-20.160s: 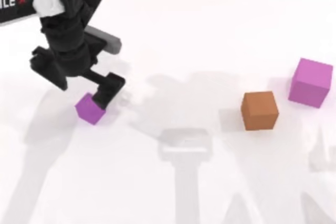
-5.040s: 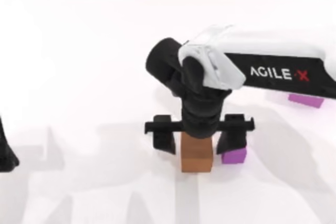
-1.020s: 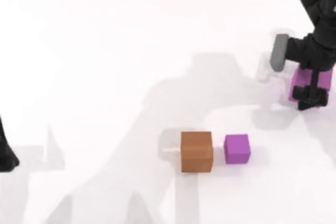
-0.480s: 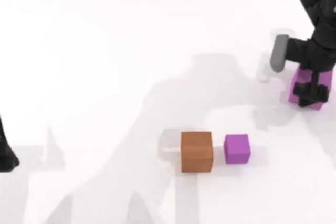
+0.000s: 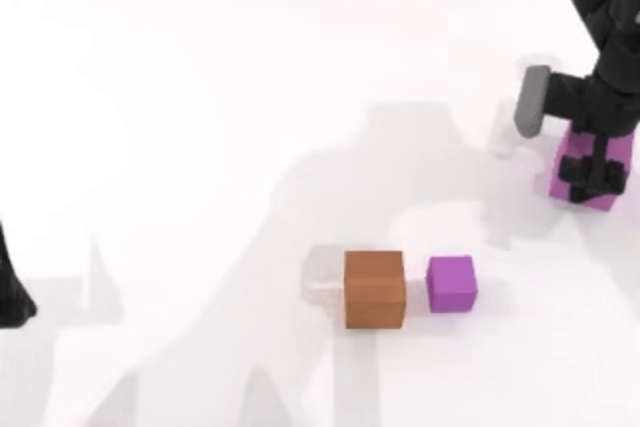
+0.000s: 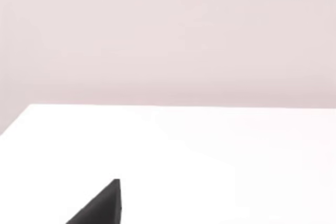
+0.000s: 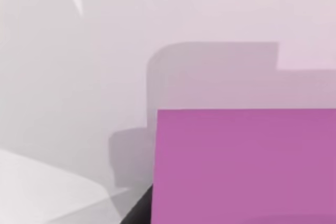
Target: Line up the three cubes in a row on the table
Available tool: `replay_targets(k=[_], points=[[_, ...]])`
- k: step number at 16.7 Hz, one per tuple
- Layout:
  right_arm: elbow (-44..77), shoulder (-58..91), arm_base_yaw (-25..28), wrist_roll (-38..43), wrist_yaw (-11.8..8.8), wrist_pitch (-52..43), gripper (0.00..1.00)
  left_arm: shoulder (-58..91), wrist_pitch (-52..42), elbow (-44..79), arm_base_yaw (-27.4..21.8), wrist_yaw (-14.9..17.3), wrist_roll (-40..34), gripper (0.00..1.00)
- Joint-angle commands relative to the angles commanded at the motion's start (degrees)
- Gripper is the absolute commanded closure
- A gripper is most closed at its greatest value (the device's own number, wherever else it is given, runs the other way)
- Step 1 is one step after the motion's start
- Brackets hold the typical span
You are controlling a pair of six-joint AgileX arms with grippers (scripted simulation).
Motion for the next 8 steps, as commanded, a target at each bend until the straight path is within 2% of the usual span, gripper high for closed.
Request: replay_targets(k=[8], points=[[0.1,-0.7,0.1,0.3,-0.1,-0.7,1.0,0.0,0.0,0.0,0.0,0.0,0.0,0.0]])
